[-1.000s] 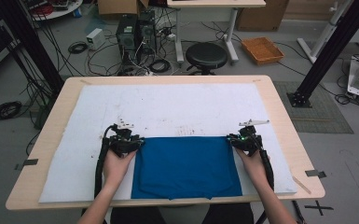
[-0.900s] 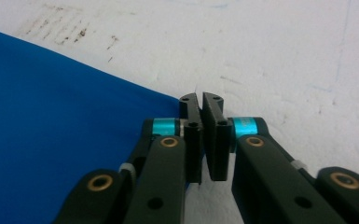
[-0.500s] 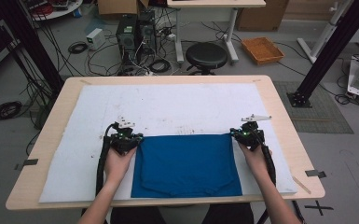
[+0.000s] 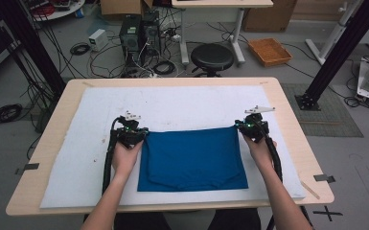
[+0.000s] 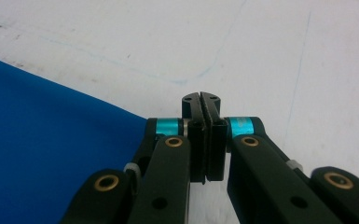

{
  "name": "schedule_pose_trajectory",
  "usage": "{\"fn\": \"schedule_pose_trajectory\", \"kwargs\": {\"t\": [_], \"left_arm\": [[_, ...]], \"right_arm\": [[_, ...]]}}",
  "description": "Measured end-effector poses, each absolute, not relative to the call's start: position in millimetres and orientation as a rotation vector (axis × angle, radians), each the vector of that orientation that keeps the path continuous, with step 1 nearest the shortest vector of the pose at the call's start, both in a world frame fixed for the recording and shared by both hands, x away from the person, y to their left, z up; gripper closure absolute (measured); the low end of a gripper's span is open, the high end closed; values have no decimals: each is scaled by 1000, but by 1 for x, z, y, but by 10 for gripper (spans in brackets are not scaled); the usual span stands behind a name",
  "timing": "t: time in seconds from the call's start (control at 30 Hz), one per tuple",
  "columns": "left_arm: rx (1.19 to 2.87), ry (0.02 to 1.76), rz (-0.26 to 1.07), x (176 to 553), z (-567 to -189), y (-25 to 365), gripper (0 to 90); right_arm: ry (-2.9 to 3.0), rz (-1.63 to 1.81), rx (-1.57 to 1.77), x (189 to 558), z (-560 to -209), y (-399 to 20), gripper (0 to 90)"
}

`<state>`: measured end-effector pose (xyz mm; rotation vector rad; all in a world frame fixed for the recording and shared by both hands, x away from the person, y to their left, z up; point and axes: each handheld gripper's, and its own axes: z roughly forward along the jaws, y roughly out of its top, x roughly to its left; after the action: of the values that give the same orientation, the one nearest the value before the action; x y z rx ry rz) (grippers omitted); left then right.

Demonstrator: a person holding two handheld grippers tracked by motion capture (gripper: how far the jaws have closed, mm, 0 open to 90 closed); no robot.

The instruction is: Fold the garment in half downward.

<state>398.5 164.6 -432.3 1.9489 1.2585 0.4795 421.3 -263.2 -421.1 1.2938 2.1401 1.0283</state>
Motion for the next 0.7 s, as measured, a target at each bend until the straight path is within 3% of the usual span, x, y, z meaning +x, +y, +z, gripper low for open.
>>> {"fn": "schedule_pose_trajectory", "kwargs": {"t": [0.37, 0.53, 0.7], "left_arm": [[1932, 1237, 515, 408, -431, 167, 856], [1909, 1231, 576, 401, -422, 169, 577], [1903, 1129, 659, 376, -407, 178, 445]], "right_arm": [[2131, 976, 1299, 430, -425, -259, 872], [2111, 1021, 1295, 424, -421, -265, 701], [2091, 1102, 1334, 406, -410, -275, 508]]}}
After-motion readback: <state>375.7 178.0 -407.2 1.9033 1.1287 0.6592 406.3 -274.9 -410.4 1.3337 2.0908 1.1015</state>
